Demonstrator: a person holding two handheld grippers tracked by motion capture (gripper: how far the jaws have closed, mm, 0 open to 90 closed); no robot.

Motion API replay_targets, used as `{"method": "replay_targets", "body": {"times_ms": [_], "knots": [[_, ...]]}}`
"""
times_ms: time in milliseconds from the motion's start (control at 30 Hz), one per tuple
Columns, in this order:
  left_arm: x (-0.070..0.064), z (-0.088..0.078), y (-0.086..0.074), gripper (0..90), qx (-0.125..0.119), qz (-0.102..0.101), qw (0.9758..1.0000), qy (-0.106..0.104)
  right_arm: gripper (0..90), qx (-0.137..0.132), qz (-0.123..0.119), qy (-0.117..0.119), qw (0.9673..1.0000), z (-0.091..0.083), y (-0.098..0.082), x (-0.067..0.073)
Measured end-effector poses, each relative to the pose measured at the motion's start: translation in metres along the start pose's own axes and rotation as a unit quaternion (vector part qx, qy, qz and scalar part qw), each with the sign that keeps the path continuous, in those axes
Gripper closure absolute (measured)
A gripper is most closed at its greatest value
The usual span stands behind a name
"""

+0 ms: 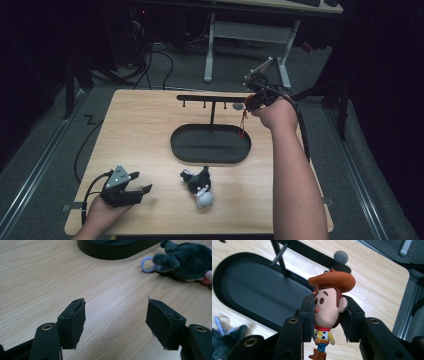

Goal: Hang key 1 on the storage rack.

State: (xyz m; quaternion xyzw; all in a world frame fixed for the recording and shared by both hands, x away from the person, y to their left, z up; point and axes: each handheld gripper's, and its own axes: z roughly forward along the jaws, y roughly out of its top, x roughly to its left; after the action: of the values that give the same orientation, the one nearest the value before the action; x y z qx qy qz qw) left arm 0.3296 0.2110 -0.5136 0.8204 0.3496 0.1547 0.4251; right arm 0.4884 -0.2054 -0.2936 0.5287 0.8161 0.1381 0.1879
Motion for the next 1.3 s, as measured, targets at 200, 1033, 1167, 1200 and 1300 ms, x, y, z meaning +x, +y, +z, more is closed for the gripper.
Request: {"method": "replay_targets", "body": {"times_ms": [200, 1033, 1167, 1200, 1300], "knots": [[-0.001, 0.0, 0.0, 32.2, -0.002, 0.001, 1.0, 0.0, 65.9, -0.001, 0.0, -0.008, 1.0, -0.001, 0.002, 0.001], [-0.002, 0.0, 0.0, 32.2, -0.002, -0.001, 1.0, -0.003, 65.4, 0.023, 0.044, -0.013, 0.9987, 0.067, -0.032, -0.017], [-0.004, 0.0, 0.001, 32.5, -0.004, 0.0, 1.0, -0.006, 65.3, 0.02, 0.043, -0.004, 0.9989, 0.078, -0.037, -0.015], [-0.005, 0.0, 0.002, 32.6, -0.004, 0.0, 1.0, -0.008, 65.2, 0.018, 0.044, -0.003, 0.9989, 0.08, -0.038, -0.015], [-0.011, -0.001, 0.002, 32.6, -0.003, 0.008, 0.9999, -0.011, 65.4, 0.019, 0.046, 0.001, 0.9988, 0.084, -0.039, -0.014]]}}
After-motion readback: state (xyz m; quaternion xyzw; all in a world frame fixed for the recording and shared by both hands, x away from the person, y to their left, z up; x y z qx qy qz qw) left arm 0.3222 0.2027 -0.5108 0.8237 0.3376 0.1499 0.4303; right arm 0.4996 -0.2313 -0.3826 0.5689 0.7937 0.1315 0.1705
